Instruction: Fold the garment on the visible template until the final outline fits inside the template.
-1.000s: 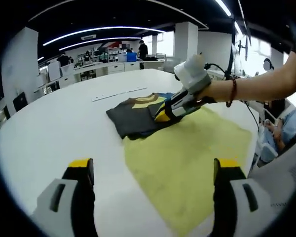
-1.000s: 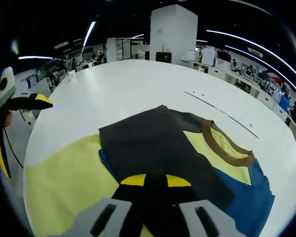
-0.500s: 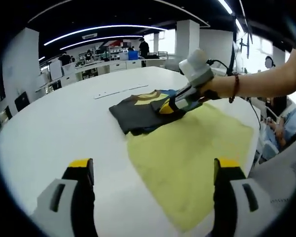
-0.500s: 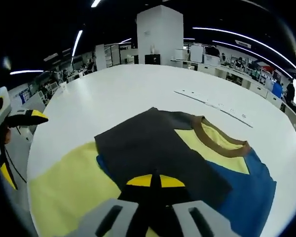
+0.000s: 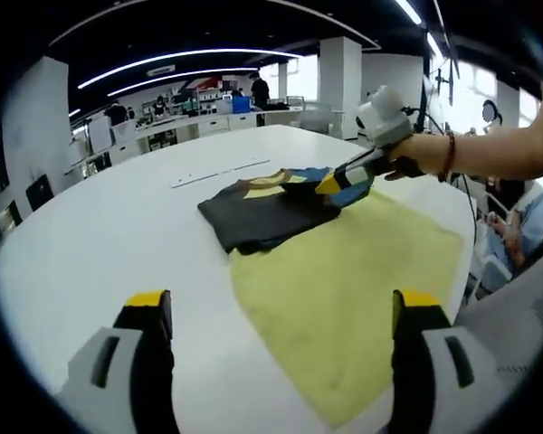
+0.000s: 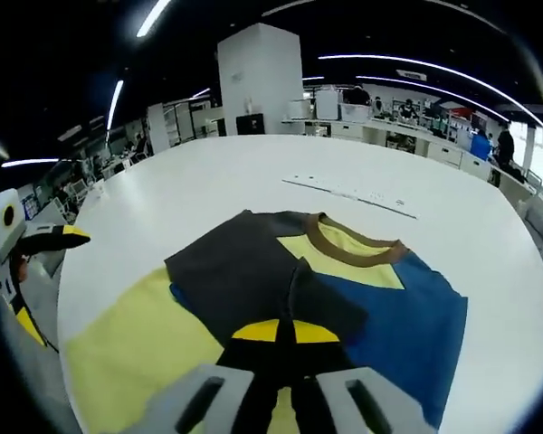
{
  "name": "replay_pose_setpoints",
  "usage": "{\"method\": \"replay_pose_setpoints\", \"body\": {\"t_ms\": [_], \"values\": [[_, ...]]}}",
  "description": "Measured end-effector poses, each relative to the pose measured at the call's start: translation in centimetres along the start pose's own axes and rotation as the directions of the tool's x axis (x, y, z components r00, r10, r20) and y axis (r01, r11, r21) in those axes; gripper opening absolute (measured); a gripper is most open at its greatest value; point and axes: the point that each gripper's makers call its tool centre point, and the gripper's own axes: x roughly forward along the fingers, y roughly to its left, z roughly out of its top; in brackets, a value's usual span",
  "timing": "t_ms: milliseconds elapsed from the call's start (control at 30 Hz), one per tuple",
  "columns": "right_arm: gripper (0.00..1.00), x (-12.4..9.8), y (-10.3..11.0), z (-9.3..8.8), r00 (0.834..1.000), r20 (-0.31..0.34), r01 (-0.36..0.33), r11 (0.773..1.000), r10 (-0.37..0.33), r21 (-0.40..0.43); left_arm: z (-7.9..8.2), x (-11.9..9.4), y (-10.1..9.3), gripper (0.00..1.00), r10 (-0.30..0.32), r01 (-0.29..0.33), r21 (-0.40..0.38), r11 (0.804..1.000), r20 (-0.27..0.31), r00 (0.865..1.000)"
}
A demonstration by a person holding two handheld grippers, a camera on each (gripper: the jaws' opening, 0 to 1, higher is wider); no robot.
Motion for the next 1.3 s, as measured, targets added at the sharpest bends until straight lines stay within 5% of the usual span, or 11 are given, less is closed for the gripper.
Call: {"method": "replay_pose_setpoints", "body": {"t_ms": [500,867,1000,1300], "values": [[0.0,-4.7,-4.1,-3.1,0.983,0.029,0.175,0.975,-0.181,0.137,0.3,-0.1,-0.6,0.99,-0.004,0.004,0.011,1.0,0.008,1.0],[0.03,-6.6,-5.1,-7.0,0.952,-0.075,0.305,0.928,-0.296,0.215,0.1,-0.1,-0.6,0.99,-0.007,0.007,0.012,1.0,-0.001,1.0],[0.16,-7.3,-5.5,-7.7,0.95,-0.095,0.313,0.922,-0.299,0.226,-0.1,-0.1,-0.7,0.99,-0.011,0.011,0.012,1.0,-0.006,1.0],[0.65,-8.0,-3.5,-6.8,0.987,-0.05,0.161,0.956,-0.153,0.247,0.2,0.1,-1.5,0.99,-0.064,0.064,-0.034,0.997,0.01,0.998]]}}
